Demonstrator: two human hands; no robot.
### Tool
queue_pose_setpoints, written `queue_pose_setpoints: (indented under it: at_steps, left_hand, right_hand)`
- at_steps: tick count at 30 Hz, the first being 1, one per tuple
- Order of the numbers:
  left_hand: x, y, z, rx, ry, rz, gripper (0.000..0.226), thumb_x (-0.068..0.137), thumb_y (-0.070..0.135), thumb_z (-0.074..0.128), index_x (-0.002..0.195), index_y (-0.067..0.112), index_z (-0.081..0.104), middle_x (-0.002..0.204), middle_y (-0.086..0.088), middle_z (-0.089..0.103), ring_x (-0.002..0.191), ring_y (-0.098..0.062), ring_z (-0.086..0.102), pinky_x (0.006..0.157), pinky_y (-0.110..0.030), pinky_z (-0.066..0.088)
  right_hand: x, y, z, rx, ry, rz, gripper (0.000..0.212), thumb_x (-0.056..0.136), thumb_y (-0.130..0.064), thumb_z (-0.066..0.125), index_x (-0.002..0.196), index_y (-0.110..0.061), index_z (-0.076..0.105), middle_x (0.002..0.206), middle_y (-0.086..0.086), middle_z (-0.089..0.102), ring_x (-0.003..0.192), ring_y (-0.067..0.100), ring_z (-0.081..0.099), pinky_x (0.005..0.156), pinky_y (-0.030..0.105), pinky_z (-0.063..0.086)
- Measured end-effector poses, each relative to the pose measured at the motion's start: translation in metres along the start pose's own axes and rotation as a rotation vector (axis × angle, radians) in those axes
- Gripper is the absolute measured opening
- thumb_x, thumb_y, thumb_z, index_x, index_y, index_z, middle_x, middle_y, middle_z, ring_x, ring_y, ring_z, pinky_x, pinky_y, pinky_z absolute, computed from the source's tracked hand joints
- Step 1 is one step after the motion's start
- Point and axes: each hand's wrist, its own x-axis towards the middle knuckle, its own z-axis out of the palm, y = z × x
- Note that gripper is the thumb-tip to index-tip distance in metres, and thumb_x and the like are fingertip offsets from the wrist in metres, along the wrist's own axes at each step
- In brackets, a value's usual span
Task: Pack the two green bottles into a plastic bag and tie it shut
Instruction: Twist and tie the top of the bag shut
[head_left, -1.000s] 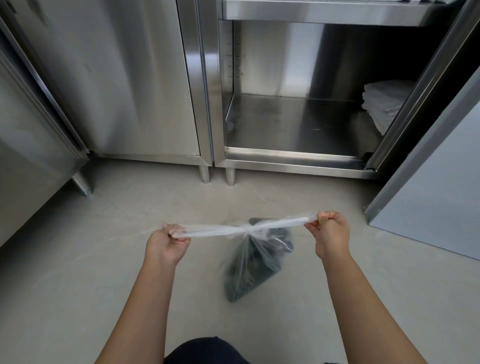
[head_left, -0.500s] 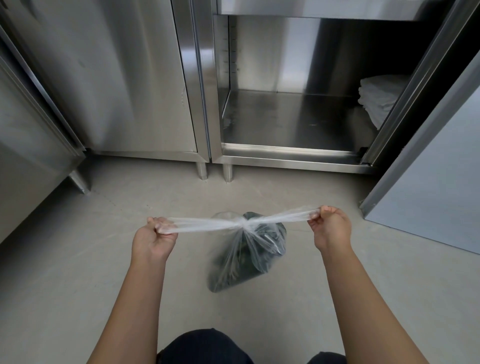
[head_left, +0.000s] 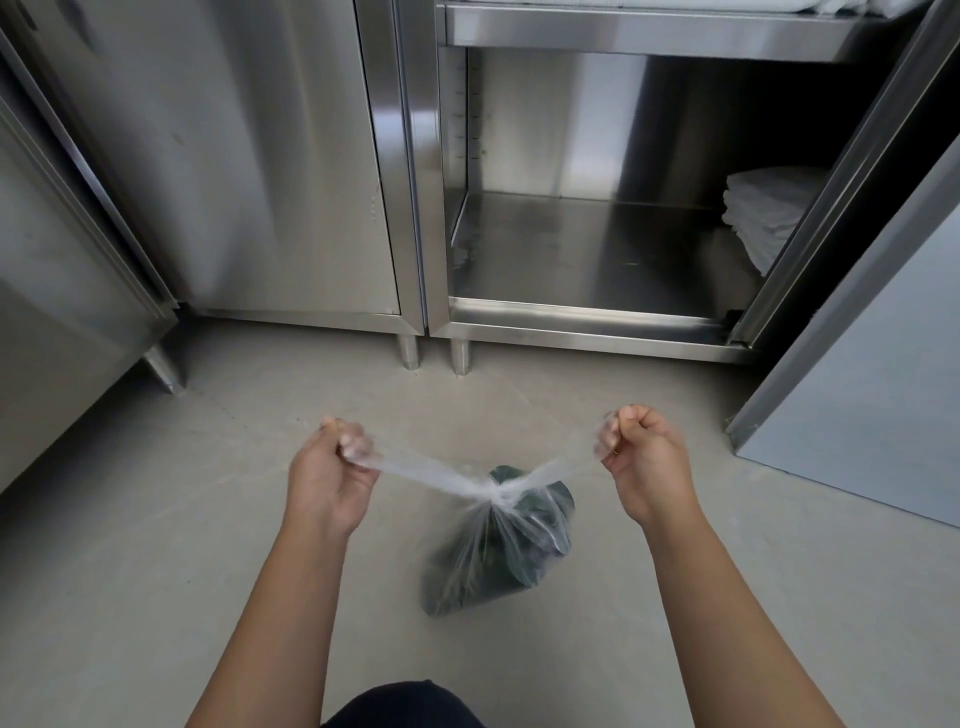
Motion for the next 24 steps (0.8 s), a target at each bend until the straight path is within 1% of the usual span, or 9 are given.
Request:
queue_pose_setpoints:
  at_steps: [4,7,10,13,16,18,21,24]
  left_hand:
    - [-0.023,-0.01,0.034,0.307,-0.131,0.06,0.041,0.098,0.024,0.031,0.06,0.015,0.044,0.047,0.007,0.045,0.04,-0.004,0.041,0.042,-0.015,0.039]
    - [-0.04,-0.02,0.055,0.441,-0.199,0.056,0.03,0.089,0.027,0.043,0.062,0.016,0.05,0.052,0.007,0.051,0.049,-0.006,0.047,0.052,-0.021,0.041]
    - [-0.05,-0.029,0.067,0.469,-0.248,0.005,0.02,0.078,0.029,0.051,0.065,0.014,0.054,0.055,0.006,0.054,0.055,-0.008,0.048,0.054,-0.021,0.041]
    - [-0.057,-0.037,0.073,0.514,-0.288,-0.012,0.02,0.084,0.019,0.051,0.067,0.012,0.058,0.058,0.004,0.057,0.058,-0.01,0.049,0.056,-0.02,0.041]
    - [-0.064,-0.042,0.08,0.546,-0.262,0.01,0.013,0.086,0.006,0.052,0.079,0.006,0.063,0.064,-0.001,0.064,0.061,-0.01,0.058,0.056,-0.019,0.048]
    - [-0.066,-0.044,0.083,0.549,-0.242,0.027,0.01,0.085,0.003,0.054,0.086,0.002,0.064,0.068,-0.004,0.067,0.062,-0.01,0.063,0.056,-0.019,0.05]
    - [-0.067,-0.042,0.084,0.539,-0.231,0.046,0.009,0.083,0.001,0.057,0.088,0.0,0.064,0.07,-0.004,0.068,0.062,-0.009,0.064,0.055,-0.019,0.05]
    - [-0.067,-0.04,0.082,0.577,-0.249,0.055,0.01,0.082,0.0,0.058,0.089,0.003,0.065,0.07,-0.001,0.069,0.065,-0.009,0.064,0.059,-0.021,0.053]
  right_hand:
    - [-0.008,-0.004,0.019,-0.006,-0.102,0.014,0.027,0.091,0.0,0.038,0.068,-0.012,0.046,0.051,-0.006,0.054,0.044,0.006,0.042,0.044,0.016,0.039]
    - [-0.018,-0.006,0.035,-0.077,-0.175,0.009,0.026,0.091,0.0,0.04,0.069,-0.012,0.048,0.052,-0.006,0.055,0.045,0.006,0.043,0.046,0.016,0.041]
    - [-0.028,-0.005,0.049,-0.181,-0.244,0.006,0.023,0.089,0.0,0.044,0.07,-0.009,0.052,0.052,-0.006,0.056,0.046,0.005,0.044,0.048,0.015,0.042]
    - [-0.035,-0.004,0.059,-0.247,-0.299,0.018,0.023,0.087,0.0,0.047,0.068,-0.009,0.056,0.053,-0.005,0.058,0.048,0.006,0.047,0.05,0.016,0.044]
    - [-0.041,-0.005,0.066,-0.282,-0.342,0.025,0.019,0.086,-0.001,0.05,0.07,-0.008,0.059,0.056,-0.002,0.061,0.051,0.008,0.052,0.053,0.018,0.047]
    - [-0.043,-0.005,0.068,-0.264,-0.353,0.038,0.013,0.084,-0.005,0.052,0.073,-0.006,0.059,0.059,0.001,0.062,0.055,0.011,0.055,0.056,0.021,0.049]
    - [-0.044,-0.005,0.069,-0.261,-0.352,0.064,0.006,0.08,-0.01,0.057,0.076,-0.006,0.061,0.065,0.004,0.062,0.059,0.015,0.055,0.06,0.025,0.049]
    - [-0.045,-0.005,0.07,-0.258,-0.332,0.066,0.01,0.082,-0.006,0.057,0.073,-0.008,0.061,0.063,0.003,0.063,0.059,0.013,0.058,0.059,0.023,0.051]
